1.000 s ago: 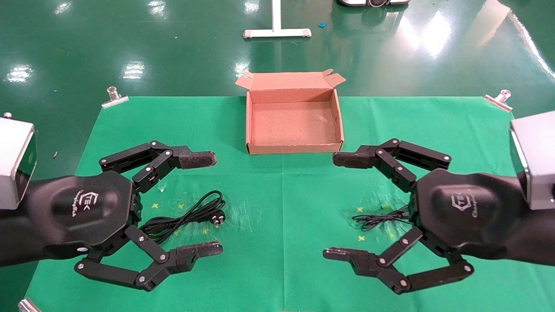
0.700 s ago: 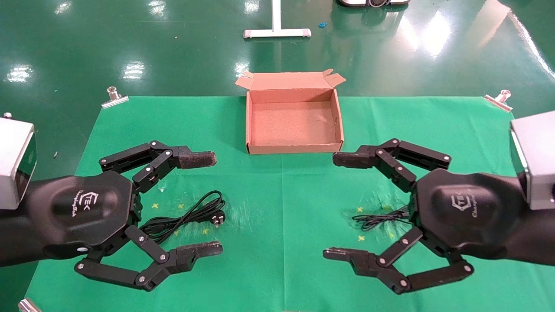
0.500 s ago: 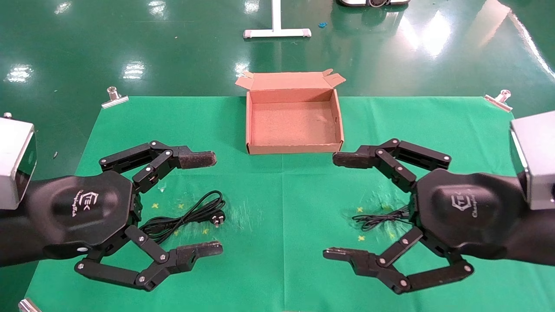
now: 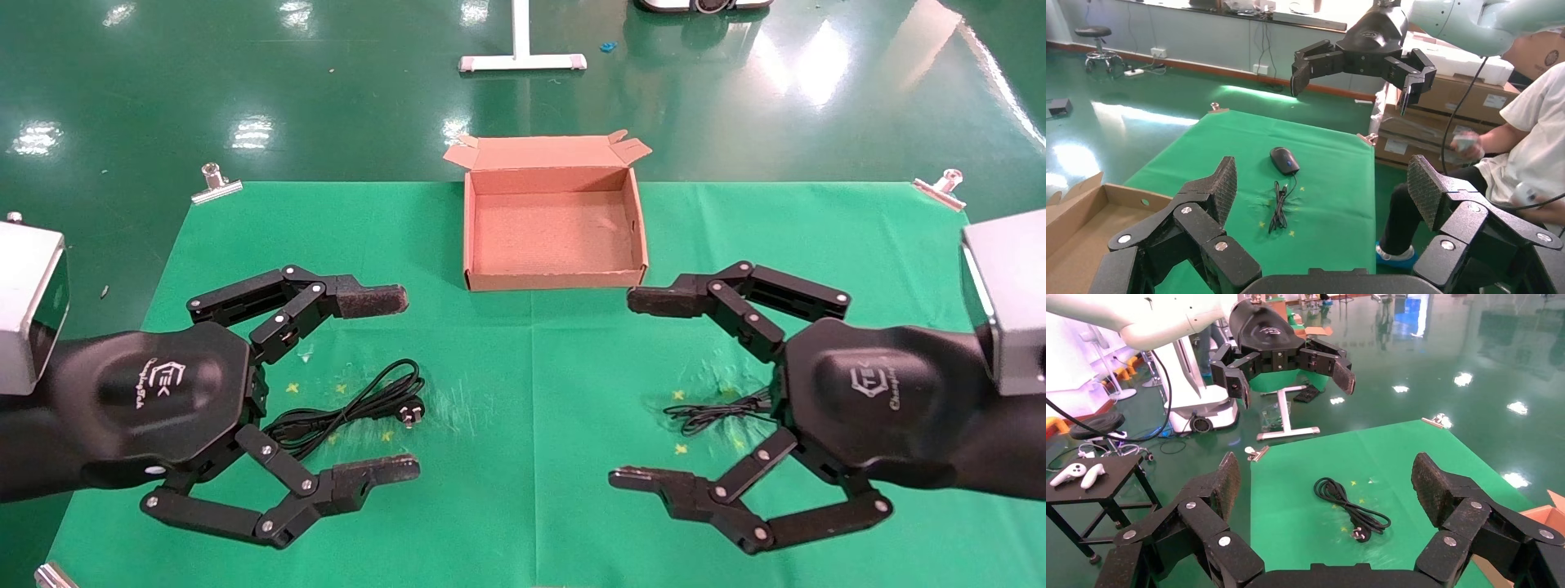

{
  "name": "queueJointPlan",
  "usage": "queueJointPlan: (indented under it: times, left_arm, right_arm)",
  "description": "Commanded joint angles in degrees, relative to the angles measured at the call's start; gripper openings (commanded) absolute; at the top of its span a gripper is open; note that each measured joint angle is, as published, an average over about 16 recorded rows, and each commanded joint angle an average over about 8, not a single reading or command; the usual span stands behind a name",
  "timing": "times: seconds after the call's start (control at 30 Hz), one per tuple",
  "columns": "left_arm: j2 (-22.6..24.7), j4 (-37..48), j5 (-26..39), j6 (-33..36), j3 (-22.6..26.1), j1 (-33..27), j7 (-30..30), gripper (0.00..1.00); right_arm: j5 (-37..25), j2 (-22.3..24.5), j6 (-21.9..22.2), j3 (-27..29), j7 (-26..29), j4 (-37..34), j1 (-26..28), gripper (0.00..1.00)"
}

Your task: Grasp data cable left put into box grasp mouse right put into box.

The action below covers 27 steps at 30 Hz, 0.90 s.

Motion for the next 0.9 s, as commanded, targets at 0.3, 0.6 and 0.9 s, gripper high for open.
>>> queueJointPlan:
  times: [0.3,0.6,0.9]
  left_arm:
    - [0.00,0.00,0.00,0.00,0.00,0.00,0.00,1.00]
    - [0.00,0.01,-0.01,0.01,0.00,0.00,0.01,1.00]
    - [-2.32,-2.69,12.16,-0.92,4.00,-2.61,-1.92,1.00]
  right_arm:
    - [0.00,0.00,0.00,0.00,0.00,0.00,0.00,1.00]
    - [-0.69,0.16,0.07,-0.15,-0.27,0.14,-0.03,1.00]
    - [-11.53,3.03,5.18,-1.74,-1.99,2.90,-0.07,1.00]
